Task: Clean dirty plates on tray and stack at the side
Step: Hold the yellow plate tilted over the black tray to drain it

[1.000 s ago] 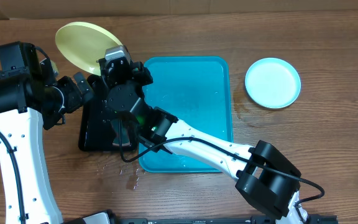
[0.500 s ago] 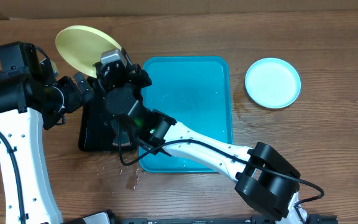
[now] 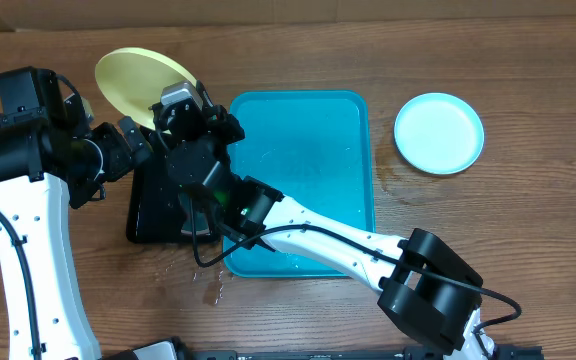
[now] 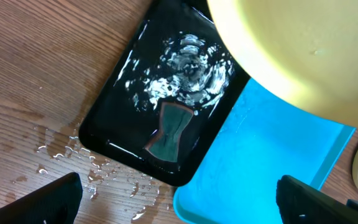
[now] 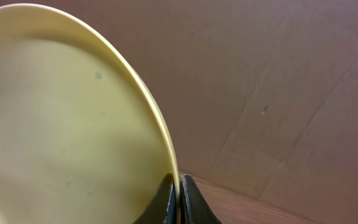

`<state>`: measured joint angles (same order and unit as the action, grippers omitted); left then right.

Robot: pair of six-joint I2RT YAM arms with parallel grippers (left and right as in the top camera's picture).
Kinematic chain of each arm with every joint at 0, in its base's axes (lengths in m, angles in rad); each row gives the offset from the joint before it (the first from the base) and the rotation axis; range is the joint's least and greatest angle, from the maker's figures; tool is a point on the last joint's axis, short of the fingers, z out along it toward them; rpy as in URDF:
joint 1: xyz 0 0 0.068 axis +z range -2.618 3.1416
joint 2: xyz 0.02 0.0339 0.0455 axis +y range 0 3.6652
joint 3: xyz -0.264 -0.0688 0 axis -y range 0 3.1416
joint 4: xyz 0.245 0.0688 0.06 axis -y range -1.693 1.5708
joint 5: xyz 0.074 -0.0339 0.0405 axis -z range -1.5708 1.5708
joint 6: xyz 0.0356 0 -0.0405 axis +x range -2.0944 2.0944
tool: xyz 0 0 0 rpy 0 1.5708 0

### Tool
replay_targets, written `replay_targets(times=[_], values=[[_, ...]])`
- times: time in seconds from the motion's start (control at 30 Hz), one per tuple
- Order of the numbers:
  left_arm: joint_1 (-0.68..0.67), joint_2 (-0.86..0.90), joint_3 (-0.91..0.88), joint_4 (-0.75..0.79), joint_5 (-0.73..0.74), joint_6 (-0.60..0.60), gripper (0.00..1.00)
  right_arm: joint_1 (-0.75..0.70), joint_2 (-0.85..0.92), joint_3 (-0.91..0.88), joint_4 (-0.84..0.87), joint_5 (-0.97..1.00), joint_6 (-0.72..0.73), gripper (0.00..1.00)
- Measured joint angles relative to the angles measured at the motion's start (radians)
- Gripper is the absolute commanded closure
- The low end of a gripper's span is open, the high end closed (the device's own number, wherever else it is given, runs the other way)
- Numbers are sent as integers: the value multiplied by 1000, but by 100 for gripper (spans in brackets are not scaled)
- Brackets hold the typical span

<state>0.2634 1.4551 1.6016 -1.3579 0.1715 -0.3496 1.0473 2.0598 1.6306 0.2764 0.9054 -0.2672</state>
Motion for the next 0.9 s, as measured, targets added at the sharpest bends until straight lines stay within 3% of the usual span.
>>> replay_targets(times=[0.5,0.9], values=[[0,0,0,0,0,0,0,0,0,0,-9,-1,0,96],[0,0,0,0,0,0,0,0,0,0,-142,0,54,96]])
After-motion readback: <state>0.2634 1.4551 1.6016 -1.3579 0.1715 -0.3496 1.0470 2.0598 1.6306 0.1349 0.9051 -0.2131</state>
